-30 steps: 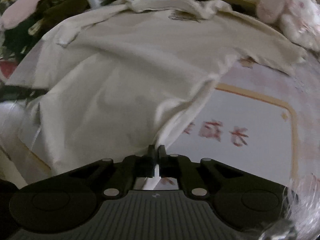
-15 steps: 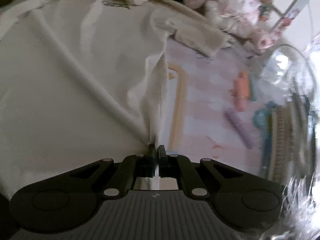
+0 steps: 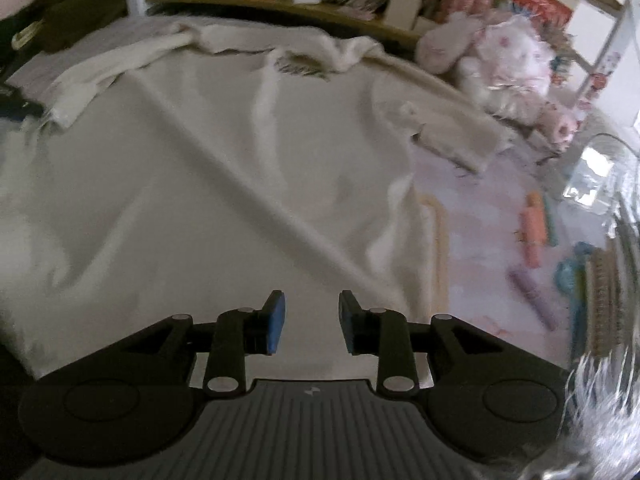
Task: Fold clothes
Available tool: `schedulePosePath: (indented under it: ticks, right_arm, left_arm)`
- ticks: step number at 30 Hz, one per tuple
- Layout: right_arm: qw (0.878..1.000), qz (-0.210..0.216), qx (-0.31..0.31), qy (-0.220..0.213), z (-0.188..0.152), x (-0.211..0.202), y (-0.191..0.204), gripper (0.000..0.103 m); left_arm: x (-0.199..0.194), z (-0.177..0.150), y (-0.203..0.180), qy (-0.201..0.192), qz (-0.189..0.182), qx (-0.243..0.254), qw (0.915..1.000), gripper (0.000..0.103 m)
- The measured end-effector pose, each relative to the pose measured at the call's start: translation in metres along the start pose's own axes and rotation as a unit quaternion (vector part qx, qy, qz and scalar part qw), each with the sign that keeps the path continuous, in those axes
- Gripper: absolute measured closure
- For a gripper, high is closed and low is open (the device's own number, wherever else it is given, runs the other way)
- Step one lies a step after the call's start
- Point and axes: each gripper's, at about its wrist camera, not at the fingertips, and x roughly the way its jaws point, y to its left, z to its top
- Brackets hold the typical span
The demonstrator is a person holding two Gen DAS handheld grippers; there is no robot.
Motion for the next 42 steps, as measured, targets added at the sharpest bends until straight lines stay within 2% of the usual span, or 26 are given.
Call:
schedulePosePath:
  ticks: [1,3,5,8,10,15,17,23,25,26,27,28,30,31,32,34,36,39,42]
  right_arm:
    - [1.000,0.003,-0.005,0.008,0.000,0.003,0.005,0.075]
    - [1.000,0.003,-0.017,0.024,-0.001,0.011,0.010,0.075]
    - [0.999,0.002,-0.017,0.028,-0.001,0.013,0.012,0.074]
    - [0.999,0.002,-0.012,0.033,0.001,0.013,0.013,0.074]
    - [0.999,0.007,-0.006,0.036,0.002,0.013,0.015,0.074]
    - [0.999,0.027,0.013,0.043,0.006,0.016,0.012,0.074]
    - [0.998,0.036,0.016,0.044,0.009,0.017,0.014,0.073]
    - [0.998,0.049,0.017,0.042,0.020,0.023,0.020,0.069]
    - [0.998,0.053,0.016,0.042,0.023,0.025,0.021,0.067]
    - [0.997,0.055,0.017,0.041,0.024,0.026,0.021,0.067]
    - [0.997,0.058,0.017,0.041,0.025,0.028,0.018,0.065]
    - [0.997,0.060,0.017,0.041,0.026,0.029,0.016,0.063]
    - [0.997,0.066,0.018,0.043,0.028,0.032,0.012,0.060]
    - [0.997,0.068,0.019,0.043,0.029,0.032,0.012,0.059]
    - [0.996,0.070,0.020,0.042,0.029,0.032,0.011,0.059]
    - [0.997,0.069,0.026,0.037,0.030,0.030,0.007,0.059]
    - [0.997,0.068,0.032,0.030,0.032,0.029,0.003,0.059]
    - [0.997,0.058,0.058,0.008,0.039,0.024,-0.016,0.059]
    - [0.996,0.046,0.079,-0.011,0.050,0.024,-0.036,0.059]
  left_arm:
    - [0.000,0.001,0.004,0.000,-0.001,-0.004,1.0000,0.099]
    - [-0.011,0.012,0.012,-0.024,0.008,0.004,0.9997,0.100]
    - [-0.021,0.027,0.021,-0.056,0.042,0.018,0.9974,0.100]
    - [-0.023,0.062,0.039,-0.082,0.089,0.034,0.9921,0.100]
    - [-0.016,0.084,0.050,-0.088,0.122,0.046,0.9876,0.100]
    - [0.018,0.122,0.071,-0.086,0.176,0.035,0.9801,0.100]
    - [0.027,0.137,0.071,-0.100,0.190,0.038,0.9758,0.100]
    - [0.023,0.179,0.060,-0.179,0.217,0.030,0.9593,0.100]
    - [0.026,0.187,0.060,-0.177,0.224,0.024,0.9580,0.099]
    - [0.028,0.191,0.060,-0.176,0.228,0.020,0.9573,0.093]
    - [0.033,0.193,0.061,-0.160,0.237,0.020,0.9581,0.088]
    - [0.043,0.193,0.064,-0.126,0.252,0.023,0.9591,0.085]
    - [0.054,0.184,0.068,-0.082,0.289,0.030,0.9534,0.081]
    - [0.054,0.177,0.069,-0.077,0.298,0.031,0.9509,0.080]
    - [0.049,0.166,0.068,-0.082,0.288,0.028,0.9538,0.075]
    - [0.035,0.139,0.062,-0.088,0.245,0.026,0.9653,0.070]
    - [0.022,0.107,0.052,-0.082,0.197,0.032,0.9765,0.061]
    - [0.007,0.050,0.031,-0.050,0.127,0.045,0.9896,0.051]
    - [-0.005,-0.006,0.008,-0.005,0.083,0.052,0.9952,0.048]
